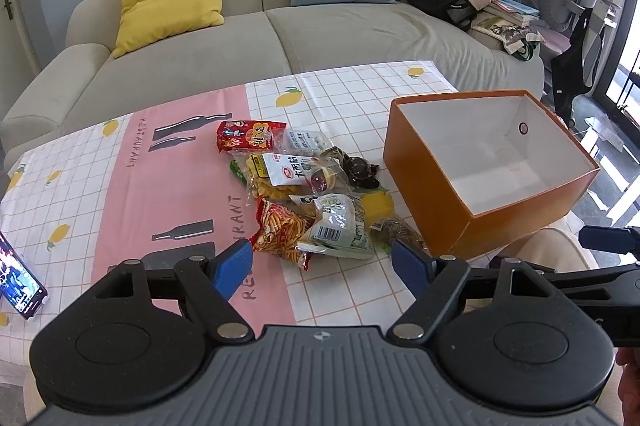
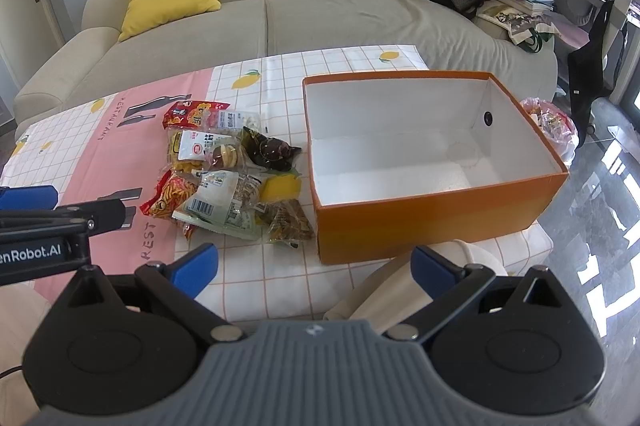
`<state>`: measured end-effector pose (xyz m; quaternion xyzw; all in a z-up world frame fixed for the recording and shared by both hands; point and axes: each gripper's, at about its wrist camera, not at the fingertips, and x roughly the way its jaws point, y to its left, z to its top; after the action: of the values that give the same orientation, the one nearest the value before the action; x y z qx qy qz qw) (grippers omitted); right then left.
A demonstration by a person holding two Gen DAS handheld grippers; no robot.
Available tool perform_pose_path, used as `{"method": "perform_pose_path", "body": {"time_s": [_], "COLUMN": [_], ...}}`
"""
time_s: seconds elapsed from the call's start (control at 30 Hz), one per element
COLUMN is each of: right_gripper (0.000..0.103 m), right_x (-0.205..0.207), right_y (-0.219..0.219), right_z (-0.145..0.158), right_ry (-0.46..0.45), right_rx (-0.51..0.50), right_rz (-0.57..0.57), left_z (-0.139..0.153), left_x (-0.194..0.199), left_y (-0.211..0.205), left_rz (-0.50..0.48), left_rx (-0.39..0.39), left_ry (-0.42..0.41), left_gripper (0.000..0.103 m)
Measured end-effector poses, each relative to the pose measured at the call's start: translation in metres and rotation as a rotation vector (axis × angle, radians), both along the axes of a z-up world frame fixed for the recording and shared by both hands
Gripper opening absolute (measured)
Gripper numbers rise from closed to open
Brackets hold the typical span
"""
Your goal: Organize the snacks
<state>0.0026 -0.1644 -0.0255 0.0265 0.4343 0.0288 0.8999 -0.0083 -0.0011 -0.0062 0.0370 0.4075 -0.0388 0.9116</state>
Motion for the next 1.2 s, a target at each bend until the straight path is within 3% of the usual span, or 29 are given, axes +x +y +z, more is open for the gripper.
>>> {"method": "perform_pose_path", "body": {"time_s": [0.27, 0.47, 0.6, 0.73, 0.9, 1.07, 1.2], "right_gripper": [0.1, 0.1, 0.086, 0.076, 0.076, 0.076, 0.076], "right_x": [0.003, 0.008, 0.013, 0.02, 0.029, 0.048, 0.068], "right_y": [0.0, 0.004, 0.009, 0.017, 0.034, 0.06, 0.075], "right_z": [0.0, -0.005, -0.013, -0.016, -0.013, -0.022, -0.038], "right_ry": [-0.015, -0.052, -0.055, -0.069, -0.125, -0.138, -0.138], "right_rx": [0.034, 0.019, 0.022, 0.032, 0.029, 0.027, 0.008], "right_rz": [0.037, 0.067, 0.085, 0.111, 0.158, 0.212, 0.202], "left_z": [0.004, -0.003, -0.013, -0.021, -0.025, -0.034, -0.04], "left_x": [0.003, 0.01, 0.02, 0.029, 0.039, 0.058, 0.068], "left_y": [0.009, 0.018, 0.028, 0.045, 0.056, 0.074, 0.082], "left_rz": [0.008, -0.024, -0.005, 0.037, 0.027, -0.004, 0.08], "left_rx": [-0.042, -0.059, -0.11, -0.164, -0.138, -0.199, -0.174], "left_ry": [-0.019, -0.009, 0.048, 0.074, 0.009, 0.022, 0.01], "left_gripper": [0.091, 0.081, 0.066, 0.066, 0.082, 0.086, 0.086]}}
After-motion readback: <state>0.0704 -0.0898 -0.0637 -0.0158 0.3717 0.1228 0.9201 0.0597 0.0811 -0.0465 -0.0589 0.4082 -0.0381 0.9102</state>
